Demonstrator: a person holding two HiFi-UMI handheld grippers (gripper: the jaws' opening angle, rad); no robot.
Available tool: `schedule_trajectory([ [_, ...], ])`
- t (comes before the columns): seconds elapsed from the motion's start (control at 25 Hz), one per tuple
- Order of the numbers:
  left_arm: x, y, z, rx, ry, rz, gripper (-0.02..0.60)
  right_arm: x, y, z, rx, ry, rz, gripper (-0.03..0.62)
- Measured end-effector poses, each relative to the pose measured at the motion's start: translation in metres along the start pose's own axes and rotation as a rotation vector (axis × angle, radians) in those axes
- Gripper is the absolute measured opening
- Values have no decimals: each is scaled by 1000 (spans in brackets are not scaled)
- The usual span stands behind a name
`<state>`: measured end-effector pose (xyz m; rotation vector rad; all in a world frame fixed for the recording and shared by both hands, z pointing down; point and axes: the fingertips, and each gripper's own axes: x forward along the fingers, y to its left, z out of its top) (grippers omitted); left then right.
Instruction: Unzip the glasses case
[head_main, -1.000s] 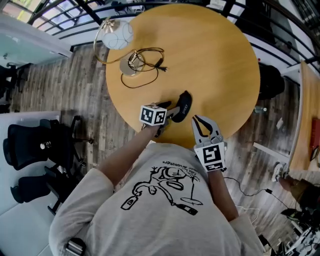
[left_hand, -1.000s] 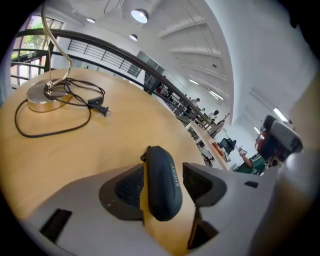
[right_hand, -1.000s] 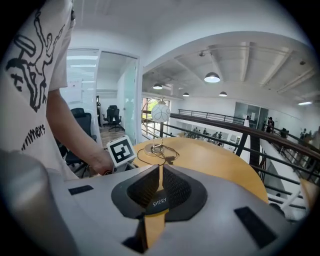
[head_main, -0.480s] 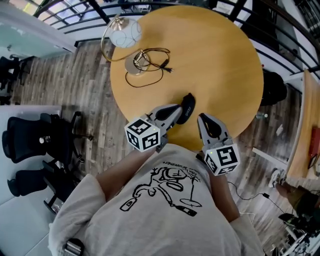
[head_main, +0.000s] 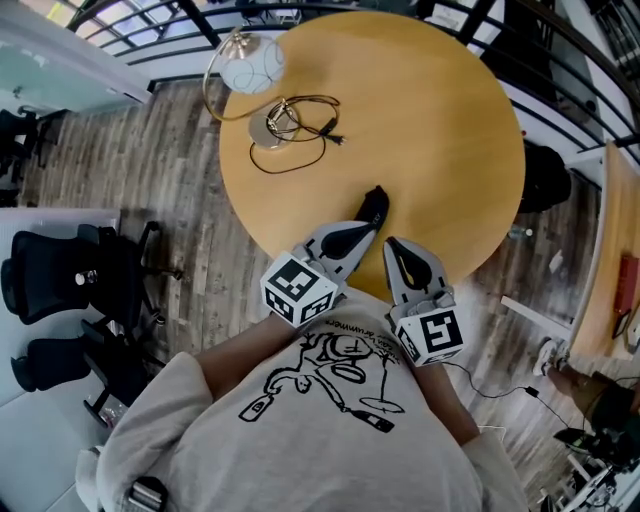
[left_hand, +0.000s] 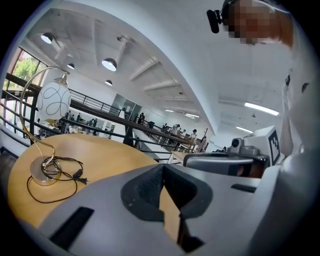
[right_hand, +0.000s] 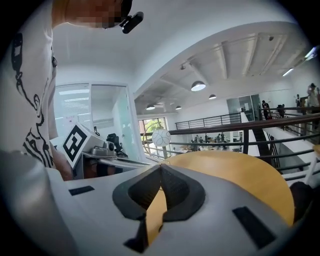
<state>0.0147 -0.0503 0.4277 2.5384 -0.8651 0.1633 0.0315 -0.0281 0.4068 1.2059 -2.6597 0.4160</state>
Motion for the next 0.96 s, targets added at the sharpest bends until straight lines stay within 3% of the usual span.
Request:
schedule_trajectory([
  [0.32, 5, -7, -6, 46, 27, 0, 8, -2, -7, -2, 4, -3, -16, 21],
  [0.96, 8, 2, -9, 45, 45, 29, 8, 3, -11, -12, 26, 23, 17, 21],
])
